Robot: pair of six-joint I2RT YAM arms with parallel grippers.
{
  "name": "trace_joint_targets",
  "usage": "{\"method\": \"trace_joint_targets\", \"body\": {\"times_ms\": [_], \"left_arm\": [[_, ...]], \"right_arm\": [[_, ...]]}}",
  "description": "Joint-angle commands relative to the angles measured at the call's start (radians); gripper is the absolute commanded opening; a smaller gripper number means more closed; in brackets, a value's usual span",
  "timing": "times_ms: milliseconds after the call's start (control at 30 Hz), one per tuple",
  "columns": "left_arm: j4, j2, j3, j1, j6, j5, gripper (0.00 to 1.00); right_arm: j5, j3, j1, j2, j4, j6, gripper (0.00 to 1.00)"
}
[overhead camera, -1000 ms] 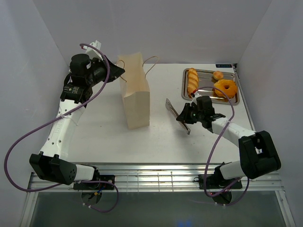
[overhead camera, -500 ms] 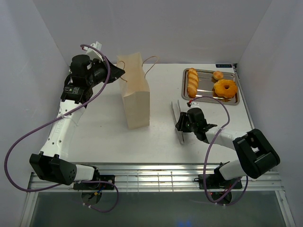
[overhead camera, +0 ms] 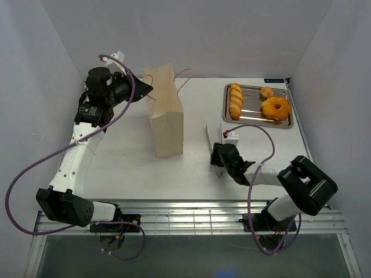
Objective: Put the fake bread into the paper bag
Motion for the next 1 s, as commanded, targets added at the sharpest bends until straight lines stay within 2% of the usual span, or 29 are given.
{"method": "trace_joint_targets", "body": {"times_ms": [0, 67, 300, 433, 633, 733, 767, 867, 967], "left_arm": [[-0.007, -0.049, -0.015, -0.001, 0.019, 0.005, 0.0], [-0.008, -0.052, -0.017, -0.001, 0.019, 0.003, 0.0], [-0.008, -0.066, -0.028, -0.001, 0.019, 0.003, 0.0], [-0.014, -0.075, -0.037, -0.001, 0.026, -0.001, 0.0], [-0.02, -0.092, -0.043, -0.001, 0.033, -0.012, 0.0], [-0.022, -0.093, -0.052, -0.001, 0.031, -0.013, 0.0], [-0.02, -0.095, -0.054, -0.001, 0.031, -0.01, 0.0], [-0.016, -0.093, -0.06, -0.001, 0.028, -0.001, 0.0], [-0.013, -0.095, -0.068, -0.001, 0.025, -0.001, 0.0]], "right_arm": [[0.181, -0.055, 0.061, 0.036, 0.054, 0.022, 0.58], [0.241, -0.073, 0.115, 0.047, 0.074, 0.028, 0.62], [0.405, -0.118, 0.212, 0.138, 0.191, 0.025, 0.63], [0.422, -0.139, 0.244, 0.203, 0.265, 0.028, 0.64], [0.443, -0.129, 0.284, 0.3, 0.257, 0.07, 0.62], [0.459, -0.13, 0.301, 0.346, 0.268, 0.093, 0.5], [0.463, -0.133, 0.305, 0.372, 0.274, 0.099, 0.36], [0.473, -0.161, 0.322, 0.38, 0.311, 0.12, 0.17], [0.489, -0.168, 0.327, 0.34, 0.314, 0.125, 0.11]]}}
